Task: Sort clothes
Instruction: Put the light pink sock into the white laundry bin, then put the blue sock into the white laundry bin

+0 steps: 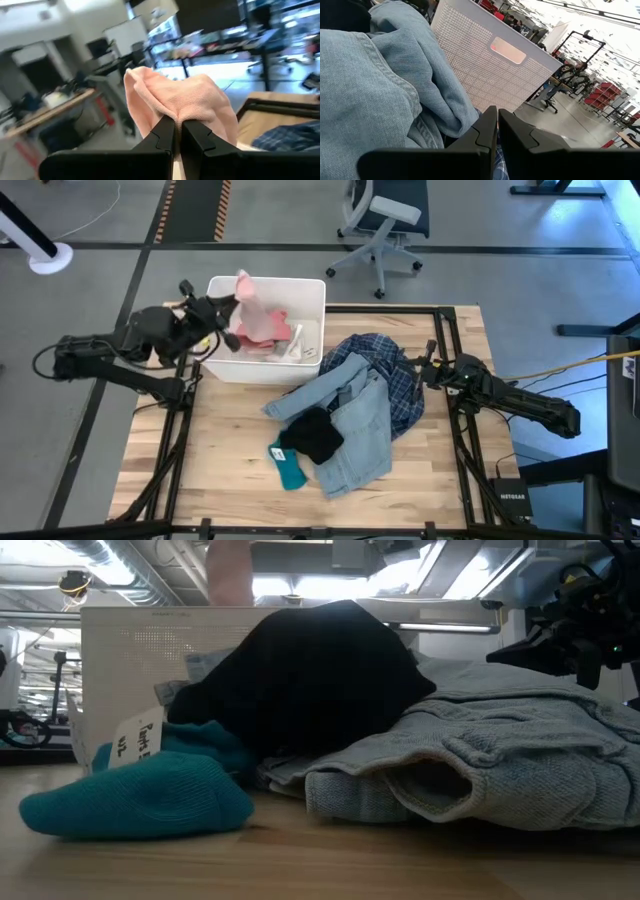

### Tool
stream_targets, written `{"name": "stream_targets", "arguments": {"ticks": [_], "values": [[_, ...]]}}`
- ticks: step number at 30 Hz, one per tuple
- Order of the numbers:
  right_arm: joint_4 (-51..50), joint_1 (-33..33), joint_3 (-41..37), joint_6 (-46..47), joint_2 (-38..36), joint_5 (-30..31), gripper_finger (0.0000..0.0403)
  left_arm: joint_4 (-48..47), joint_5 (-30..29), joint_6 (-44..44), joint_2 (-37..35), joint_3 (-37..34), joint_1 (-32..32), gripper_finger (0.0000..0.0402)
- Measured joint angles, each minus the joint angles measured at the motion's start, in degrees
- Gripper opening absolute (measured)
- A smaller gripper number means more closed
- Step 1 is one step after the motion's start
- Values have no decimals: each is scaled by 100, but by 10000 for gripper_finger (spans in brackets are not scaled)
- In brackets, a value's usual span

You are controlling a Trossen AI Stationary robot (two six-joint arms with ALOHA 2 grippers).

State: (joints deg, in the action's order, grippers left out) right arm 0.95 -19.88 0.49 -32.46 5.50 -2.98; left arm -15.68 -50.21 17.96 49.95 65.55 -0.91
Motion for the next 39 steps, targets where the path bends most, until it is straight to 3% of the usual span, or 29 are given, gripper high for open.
{"name": "stream_targets", "arguments": {"ticks": [5, 9, 19, 27, 33, 39], "values": [[-2, -2, 0, 1, 1, 0, 35, -535, 3, -747, 26, -52, 627, 12], [-1, -2, -2, 1, 0, 0, 35, -1095, 46, -1326, 42, -52, 987, 42], [-1, 0, -1, 1, 0, 0, 35, -1775, 805, -2090, 31, -54, 1497, 135], [0, 0, 0, -1, 2, 0, 35, -2943, 1939, -2848, 31, -56, 1802, 171], [0, 0, 0, -1, 0, 0, 35, -2993, 3192, -2991, 31, -78, 1352, 172], [-1, 0, -2, 1, 0, 0, 35, -1182, 3037, -2645, -9, -806, 267, 172]]}}
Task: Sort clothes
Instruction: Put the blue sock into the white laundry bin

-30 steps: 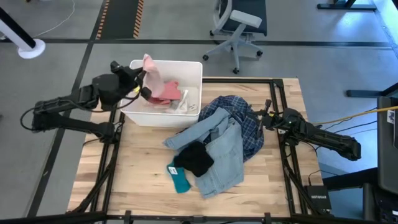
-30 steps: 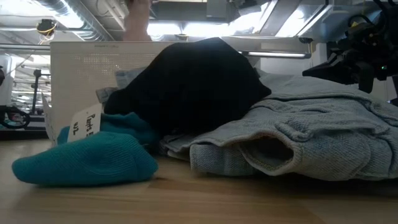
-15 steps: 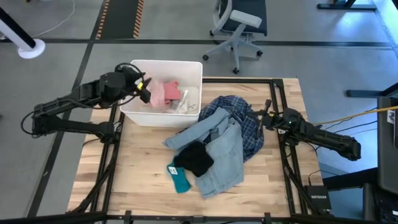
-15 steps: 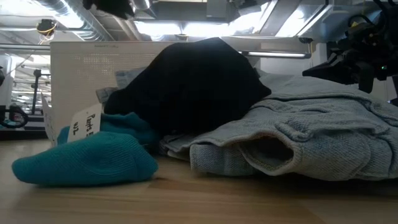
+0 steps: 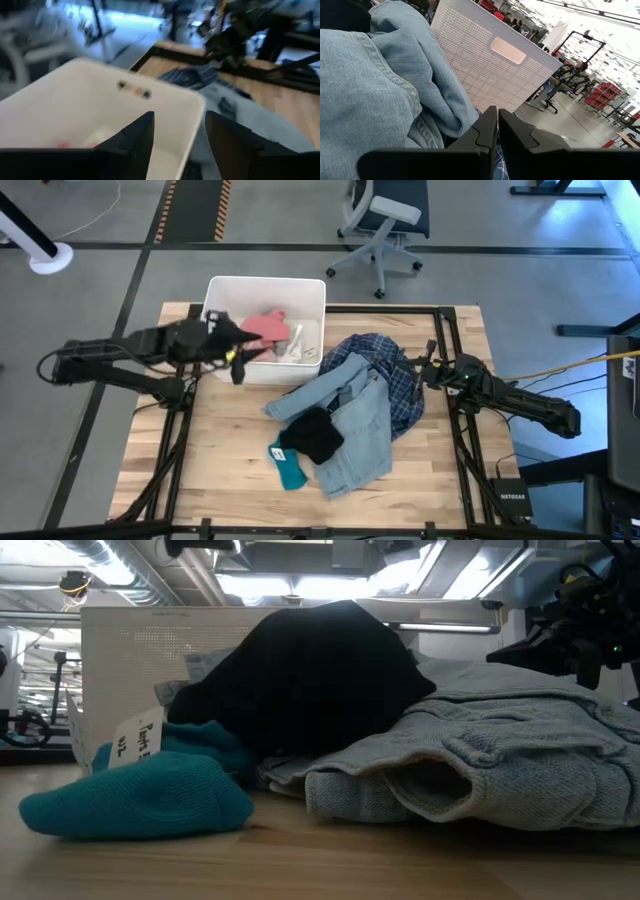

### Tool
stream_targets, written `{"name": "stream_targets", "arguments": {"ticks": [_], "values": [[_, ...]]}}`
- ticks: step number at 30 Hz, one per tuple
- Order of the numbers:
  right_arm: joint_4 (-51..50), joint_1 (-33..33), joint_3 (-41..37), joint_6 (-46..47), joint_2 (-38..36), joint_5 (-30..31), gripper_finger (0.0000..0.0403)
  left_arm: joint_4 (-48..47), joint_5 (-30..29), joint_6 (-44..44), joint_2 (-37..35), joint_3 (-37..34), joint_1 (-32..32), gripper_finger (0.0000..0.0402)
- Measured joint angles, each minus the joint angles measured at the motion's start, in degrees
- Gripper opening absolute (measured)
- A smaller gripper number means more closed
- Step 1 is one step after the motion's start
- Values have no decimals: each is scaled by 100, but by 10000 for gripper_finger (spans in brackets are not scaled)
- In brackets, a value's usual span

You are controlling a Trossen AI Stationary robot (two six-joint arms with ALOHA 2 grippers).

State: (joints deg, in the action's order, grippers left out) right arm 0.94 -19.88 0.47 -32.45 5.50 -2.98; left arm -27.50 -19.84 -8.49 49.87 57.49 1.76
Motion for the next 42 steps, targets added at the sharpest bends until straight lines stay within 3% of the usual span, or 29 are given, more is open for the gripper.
{"name": "stream_targets", "arguments": {"ticks": [8, 12, 16, 26, 30, 37, 42], "values": [[1, 0, 2, 0, 0, 0, 35, 2980, -116, 623, 4, -1580, -1043, 173], [0, 0, 2, -1, 0, 0, 35, 3771, -111, 744, 4, -2274, -1512, 173], [1, 0, 2, -1, 1, 0, 35, 3799, -115, 783, 7, -2649, -1848, 173], [-1, -2, 2, 126, 0, 205, 35, 3365, -117, 275, -44, -2666, -2588, 173], [356, 0, 0, 2342, 0, -806, 35, 3290, -117, 30, -44, -2666, -2939, 173], [1667, 111, 0, 4076, 2, -1764, 35, 3312, -325, -274, -44, -2666, -3315, 173], [2938, 674, 0, 4430, 2, -1697, 35, 3360, -663, -352, 20, -2668, -3459, 173]]}}
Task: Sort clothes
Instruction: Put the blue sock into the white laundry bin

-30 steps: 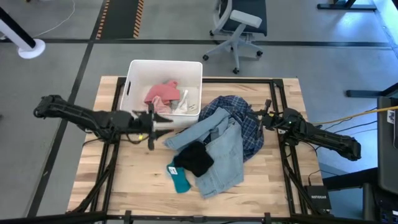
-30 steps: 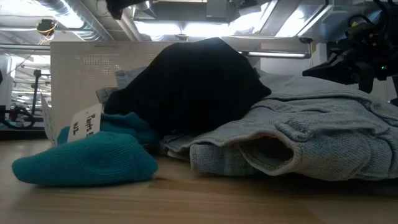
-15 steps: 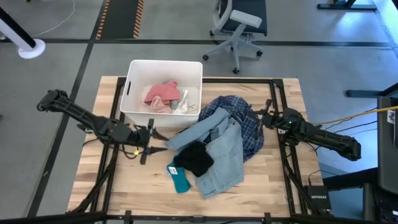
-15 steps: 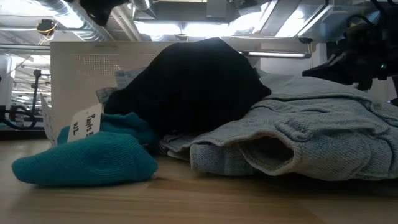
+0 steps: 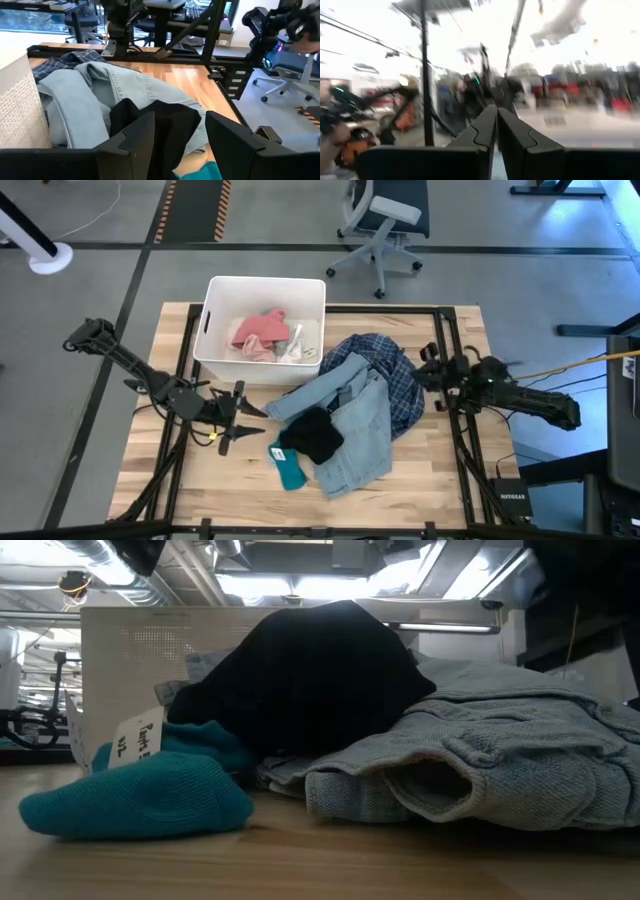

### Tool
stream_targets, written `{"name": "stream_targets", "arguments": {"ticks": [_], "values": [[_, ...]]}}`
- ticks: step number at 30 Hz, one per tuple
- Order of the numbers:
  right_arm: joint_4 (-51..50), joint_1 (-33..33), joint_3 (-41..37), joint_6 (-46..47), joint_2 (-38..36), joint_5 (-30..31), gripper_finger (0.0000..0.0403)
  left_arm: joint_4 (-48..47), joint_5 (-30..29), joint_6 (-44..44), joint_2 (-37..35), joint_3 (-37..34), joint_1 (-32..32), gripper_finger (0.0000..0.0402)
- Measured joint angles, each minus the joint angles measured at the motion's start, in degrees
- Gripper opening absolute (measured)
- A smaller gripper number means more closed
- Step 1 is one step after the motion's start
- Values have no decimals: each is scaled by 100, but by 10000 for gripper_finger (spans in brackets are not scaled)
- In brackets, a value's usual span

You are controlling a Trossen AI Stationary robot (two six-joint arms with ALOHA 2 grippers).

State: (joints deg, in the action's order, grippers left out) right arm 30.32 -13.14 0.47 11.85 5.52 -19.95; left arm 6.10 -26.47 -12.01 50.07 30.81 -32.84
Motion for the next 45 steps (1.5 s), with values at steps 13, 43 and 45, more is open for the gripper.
{"name": "stream_targets", "arguments": {"ticks": [13, 43, 45], "values": [[246, 2371, 1425, -2271, 2089, 1942, 35, -32, -569, -312, 52, -37, -316, 173], [-3362, 3858, 8666, -4792, 10354, 3290, 35, -298, -590, -448, 53, -44, -656, 172], [-3364, 3818, 8740, -4786, 10641, 3000, 35, -317, -587, -449, 54, -47, -656, 172]]}}
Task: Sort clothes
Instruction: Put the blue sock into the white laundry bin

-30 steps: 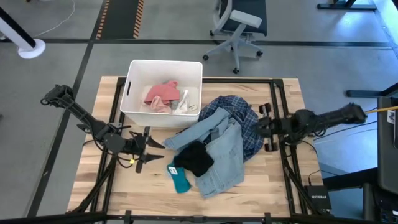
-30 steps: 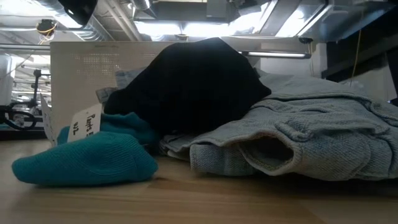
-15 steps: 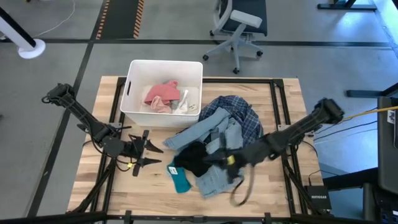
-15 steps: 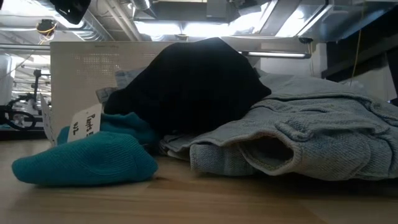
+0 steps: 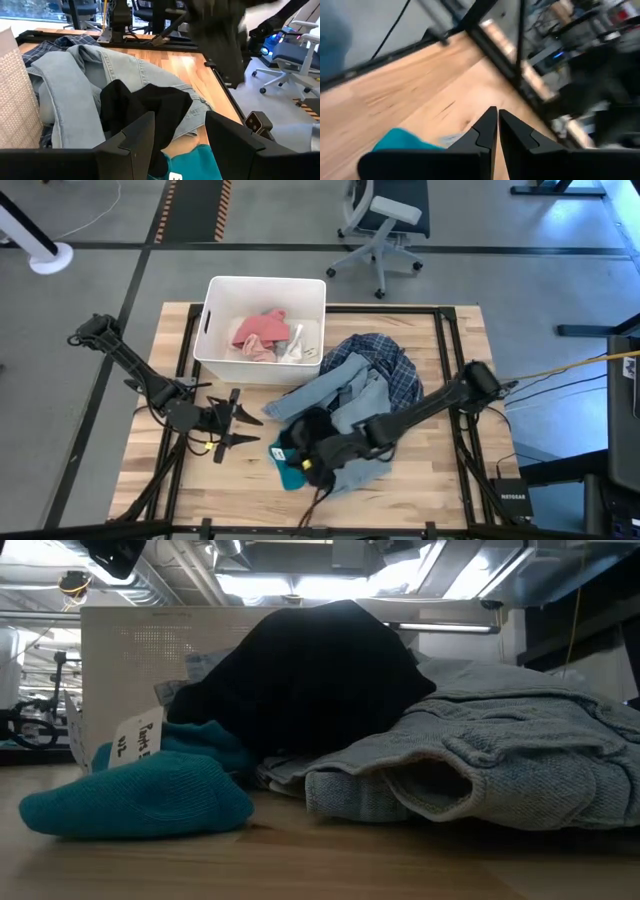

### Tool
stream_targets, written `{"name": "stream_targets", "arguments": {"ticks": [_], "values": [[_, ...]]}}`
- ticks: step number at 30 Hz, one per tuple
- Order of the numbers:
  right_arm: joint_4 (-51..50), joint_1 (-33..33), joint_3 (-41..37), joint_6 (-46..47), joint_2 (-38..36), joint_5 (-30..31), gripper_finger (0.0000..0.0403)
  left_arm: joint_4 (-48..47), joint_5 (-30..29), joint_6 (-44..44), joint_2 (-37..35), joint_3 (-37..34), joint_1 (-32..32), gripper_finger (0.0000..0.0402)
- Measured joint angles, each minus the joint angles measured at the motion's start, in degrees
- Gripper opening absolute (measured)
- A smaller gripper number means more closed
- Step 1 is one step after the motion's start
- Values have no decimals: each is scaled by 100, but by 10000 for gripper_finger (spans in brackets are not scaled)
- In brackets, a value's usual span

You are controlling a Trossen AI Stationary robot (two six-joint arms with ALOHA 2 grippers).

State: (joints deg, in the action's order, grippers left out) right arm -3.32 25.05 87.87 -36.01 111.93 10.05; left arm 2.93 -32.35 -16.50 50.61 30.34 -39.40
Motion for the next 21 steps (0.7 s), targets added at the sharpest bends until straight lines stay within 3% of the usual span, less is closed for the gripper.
{"name": "stream_targets", "arguments": {"ticks": [6, 10, 12, 17, 21], "values": [[-128, -17, 38, 116, 769, -14, 38, -53, -3, -2, 0, -2, 0, 172], [-356, -68, 31, 262, 1051, 55, 65, -46, -28, -2, 0, -2, 2, 172], [-622, -83, 34, 261, 1062, 420, 87, -55, -29, -4, 0, -2, 4, 172], [-1875, -156, 42, 18, 1048, 2221, 135, -51, -30, -6, 0, -2, 4, 172], [-3325, -184, 55, 107, 1017, 2664, 156, -62, -30, -6, 0, -2, 6, 172]]}}
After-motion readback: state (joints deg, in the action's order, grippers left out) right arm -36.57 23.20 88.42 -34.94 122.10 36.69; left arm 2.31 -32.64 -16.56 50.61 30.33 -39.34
